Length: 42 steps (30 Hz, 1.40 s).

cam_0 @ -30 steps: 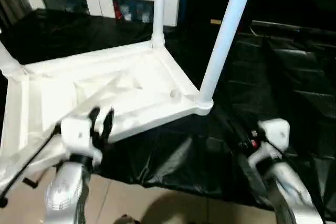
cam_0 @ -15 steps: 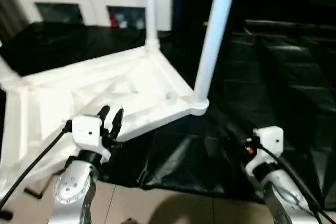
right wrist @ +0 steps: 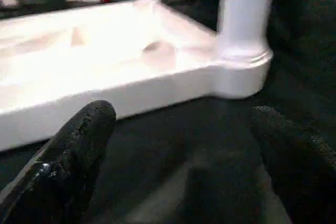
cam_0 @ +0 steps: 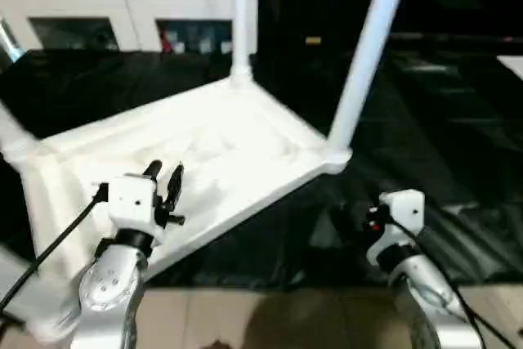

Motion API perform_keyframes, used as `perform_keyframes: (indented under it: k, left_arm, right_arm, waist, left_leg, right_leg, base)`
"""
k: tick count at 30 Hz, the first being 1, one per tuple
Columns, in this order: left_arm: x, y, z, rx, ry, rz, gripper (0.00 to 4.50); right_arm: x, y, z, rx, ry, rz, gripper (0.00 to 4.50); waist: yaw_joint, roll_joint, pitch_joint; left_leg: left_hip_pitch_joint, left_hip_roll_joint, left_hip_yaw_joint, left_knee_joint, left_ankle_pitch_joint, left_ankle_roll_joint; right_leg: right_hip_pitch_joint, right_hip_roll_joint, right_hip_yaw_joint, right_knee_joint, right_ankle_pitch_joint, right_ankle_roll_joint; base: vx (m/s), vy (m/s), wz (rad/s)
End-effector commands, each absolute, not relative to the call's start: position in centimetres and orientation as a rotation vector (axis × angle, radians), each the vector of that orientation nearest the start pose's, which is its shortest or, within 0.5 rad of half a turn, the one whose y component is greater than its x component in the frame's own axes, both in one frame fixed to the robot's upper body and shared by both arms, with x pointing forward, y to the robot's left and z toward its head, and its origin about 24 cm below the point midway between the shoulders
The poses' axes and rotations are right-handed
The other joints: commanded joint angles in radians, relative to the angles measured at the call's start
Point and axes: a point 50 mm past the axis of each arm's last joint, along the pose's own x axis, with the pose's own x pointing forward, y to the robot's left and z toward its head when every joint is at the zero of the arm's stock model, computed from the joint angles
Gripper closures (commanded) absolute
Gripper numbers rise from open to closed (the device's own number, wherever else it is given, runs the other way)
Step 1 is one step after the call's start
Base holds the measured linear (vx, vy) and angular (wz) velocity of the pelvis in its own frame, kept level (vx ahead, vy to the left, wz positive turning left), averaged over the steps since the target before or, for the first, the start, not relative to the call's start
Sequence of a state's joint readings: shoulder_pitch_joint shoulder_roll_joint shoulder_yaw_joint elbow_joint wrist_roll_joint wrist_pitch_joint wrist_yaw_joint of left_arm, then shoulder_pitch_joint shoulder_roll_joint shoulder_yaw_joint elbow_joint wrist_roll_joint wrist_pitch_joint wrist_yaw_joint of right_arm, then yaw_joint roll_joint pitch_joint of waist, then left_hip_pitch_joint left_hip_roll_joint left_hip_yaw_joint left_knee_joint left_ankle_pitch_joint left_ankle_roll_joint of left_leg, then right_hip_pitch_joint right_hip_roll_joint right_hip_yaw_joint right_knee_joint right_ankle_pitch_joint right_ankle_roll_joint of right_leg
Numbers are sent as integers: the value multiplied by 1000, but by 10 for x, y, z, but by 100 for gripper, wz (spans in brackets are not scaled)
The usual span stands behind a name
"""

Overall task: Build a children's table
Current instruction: Rotate leg to tighten

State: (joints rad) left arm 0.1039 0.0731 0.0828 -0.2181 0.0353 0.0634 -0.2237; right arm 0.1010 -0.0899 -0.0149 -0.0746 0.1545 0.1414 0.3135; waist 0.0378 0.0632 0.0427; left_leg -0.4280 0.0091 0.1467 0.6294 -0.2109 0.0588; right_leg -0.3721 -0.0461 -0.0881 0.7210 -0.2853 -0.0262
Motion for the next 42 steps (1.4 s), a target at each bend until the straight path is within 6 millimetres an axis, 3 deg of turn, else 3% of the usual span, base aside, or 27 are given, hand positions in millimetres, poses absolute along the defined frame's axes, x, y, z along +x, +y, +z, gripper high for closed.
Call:
perform_keyframes:
  k: [1, 2, 3, 4, 5, 6, 7, 8, 9, 10, 11, 12, 13, 14, 16, 17, 18, 19, 20, 21, 22, 25, 28, 36, 37, 38, 42]
  left_arm:
    - [234, 175, 64, 107, -34, -109, 265]
    - [235, 177, 63, 108, -26, -109, 265]
    - [235, 179, 61, 126, -9, -105, 265]
    - [236, 179, 61, 126, -6, -104, 265]
    - [236, 180, 60, 128, 1, -103, 265]
    - [235, 180, 59, 128, 3, -104, 265]
    - [236, 181, 59, 131, 4, -105, 265]
    - [236, 181, 59, 131, 5, -106, 265]
    - [236, 182, 59, 131, 4, -105, 265]
    - [237, 182, 60, 101, 0, -103, 265]
    - [237, 182, 60, 89, -2, -102, 265]
    - [237, 183, 60, 65, -5, -113, 265]
    - [236, 182, 60, 70, 0, -140, 265]
    - [236, 181, 59, 75, 4, -155, 265]
    - [236, 182, 59, 85, 4, -155, 265]
    - [236, 182, 59, 89, 5, -153, 265]
    - [237, 183, 58, 95, 9, -149, 265]
    - [238, 184, 58, 104, 8, -140, 265]
    - [240, 185, 58, 101, 12, -122, 265]
    - [240, 186, 58, 98, 15, -107, 265]
    - [241, 188, 58, 76, 10, -84, 265]
    - [239, 188, 59, 54, -7, -69, 265]
    - [238, 187, 59, 36, -11, -55, 265]
    - [232, 185, 58, 35, -22, -72, 265]
    - [231, 184, 57, 33, -19, -87, 265]
    - [229, 184, 57, 33, -18, -103, 265]
    - [227, 184, 56, 35, -12, -132, 265]
  right_arm:
    - [234, -161, 30, 71, 124, 289, 0]
    - [235, -160, 30, 73, 124, 290, 0]
    - [236, -160, 30, 83, 124, 289, 0]
    - [237, -160, 30, 87, 124, 289, 0]
    - [238, -159, 30, 90, 127, 292, 0]
    - [238, -158, 30, 89, 129, 294, 0]
    - [239, -157, 30, 91, 131, 298, 0]
    - [239, -157, 29, 93, 133, 301, 0]
    - [239, -157, 28, 88, 142, 294, 0]
    - [239, -157, 27, 82, 149, 303, 0]
    - [239, -157, 27, 80, 152, 306, 0]
    - [239, -157, 26, 81, 152, 308, 0]
    - [239, -157, 26, 73, 158, 307, 0]
    - [239, -157, 26, 68, 162, 307, 0]
    - [240, -158, 26, 65, 156, 307, 0]
    - [240, -158, 27, 66, 155, 307, 0]
    - [240, -158, 27, 68, 153, 307, 0]
    - [240, -158, 27, 74, 149, 304, 0]
    - [241, -157, 27, 77, 147, 304, 0]
    - [241, -157, 27, 70, 146, 309, 0]
    - [242, -155, 29, 48, 135, 329, 0]
    - [246, -154, 31, 12, 113, 344, 0]
    - [249, -154, 32, 21, 114, 347, 0]
    - [254, -157, 31, 10, 118, 352, 0]
    - [255, -156, 31, 13, 116, 358, 0]
    - [255, -155, 32, 19, 112, 366, 0]
    - [255, -153, 33, 24, 109, 395, 0]
  waist:
    - [12, 13, -44]
    - [20, 14, -54]
    - [18, 4, -73]
    - [28, -14, -79]
    - [9, -75, -96]
    - [4, -33, -69]
    - [37, 0, -12]
    - [37, 0, -12]
    - [-22, 8, 5]
    - [-36, 17, 6]
    - [-17, 22, -6]
    - [-24, 9, -15]
    - [-23, -31, -17]
    - [-17, -43, -16]
    - [-4, -57, -9]
    - [5, -48, 1]
    - [6, -37, 4]
    - [-1, -30, 8]
    - [-1, -23, 0]
    - [-1, -26, -3]
    - [11, -38, -6]
    - [25, -51, -1]
    - [33, -52, -3]
    - [53, -64, -29]
    - [53, -65, -35]
    - [51, -79, -36]
    - [49, -76, -51]
  left_leg:
    - [37, 243, -178, -263, -877, -485]
    - [38, 199, -155, -263, -825, -456]
    - [51, 161, -147, -261, -719, -469]
    - [44, 139, -125, -242, -653, -494]
    - [93, 117, -129, 26, -245, -395]
    - [66, 150, -170, 103, -77, -276]
    - [12, 153, -162, 101, -19, -256]
    - [12, 153, -162, 101, -19, -256]
    - [35, 221, -222, -42, -515, -279]
    - [-29, 201, -246, -200, -971, -280]
    - [2, 171, -233, -194, -946, -244]
    - [18, 159, -219, -170, -855, -244]
    - [10, 148, -199, -121, -622, -236]
    - [9, 161, -168, -62, -380, -177]
    - [15, 168, -130, -36, -137, -104]
    - [25, 180, -118, -49, -139, -99]
    - [33, 192, -119, -63, -198, -110]
    - [25, 204, -122, -93, -343, -141]
    - [25, 213, -128, -115, -455, -172]
    - [23, 217, -129, -123, -482, -183]
    - [32, 216, -121, -124, -457, -193]
    - [43, 216, -98, -98, -283, -148]
    - [41, 230, -89, -118, -281, -140]
    - [49, 245, -63, -139, -323, -150]
    - [50, 246, -61, -137, -285, -145]
    - [46, 245, -58, -137, -253, -132]
    - [49, 235, -48, -118, -70, -59]
  right_leg:
    - [-10, 8, -6, 43, 3, 27]
    - [3, 9, -12, 14, -17, 2]
    - [16, -20, 0, -44, -22, -51]
    - [21, -71, 16, -86, -24, -99]
    - [-13, -261, 77, -186, -116, -161]
    - [5, -354, 109, -230, -123, -196]
    - [72, -256, -18, -237, -241, -160]
    - [72, -256, -18, -237, -241, -160]
    - [62, -144, -65, -150, -375, -88]
    - [128, -56, -41, -19, -235, -37]
    - [123, -57, -1, -31, -111, -46]
    - [105, -84, 20, -64, -128, -63]
    - [95, -168, 62, -162, -345, -71]
    - [97, -238, 69, -236, -562, -78]
    - [93, -239, 46, -272, -627, -72]
    - [85, -215, 19, -279, -647, -67]
    - [81, -198, 4, -276, -644, -67]
    - [88, -167, -20, -259, -632, -37]
    - [98, -155, -21, -235, -567, -21]
    - [101, -154, -16, -224, -530, -20]
    - [89, -170, 4, -233, -501, -31]
    - [81, -203, 8, -267, -539, -55]
    - [86, -174, -3, -250, -472, -42]
    - [61, -149, 27, -197, -200, -87]
    - [62, -145, 30, -187, -98, -94]
    - [65, -144, 30, -184, -50, -96]
    - [72, -134, 36, -155, 259, -115]
  base:
    - [-117, 56, 15]
    - [-117, 56, 15]
    - [-120, -7, 6]
    - [-120, -48, 2]
    - [-120, -48, 2]
    - [-73, -65, -21]
    - [-14, -12, -57]
    - [-14, -12, -57]
    - [-106, 79, -58]
    - [-201, 60, -32]
    - [-201, 60, -32]
    - [-145, -38, -13]
    - [-110, -83, -19]
    - [-110, -83, -19]
    - [-112, -80, -29]
    - [-103, -79, -28]
    - [-71, -57, -26]
    - [-46, -36, -20]
    - [-46, -36, -20]
    - [0, 0, 0]
    - [0, 0, 0]
    - [0, 0, 0]
    - [0, 0, 0]
    - [14, 6, -1]
    - [82, 29, -9]
    - [82, 29, -9]
    - [79, 33, -12]
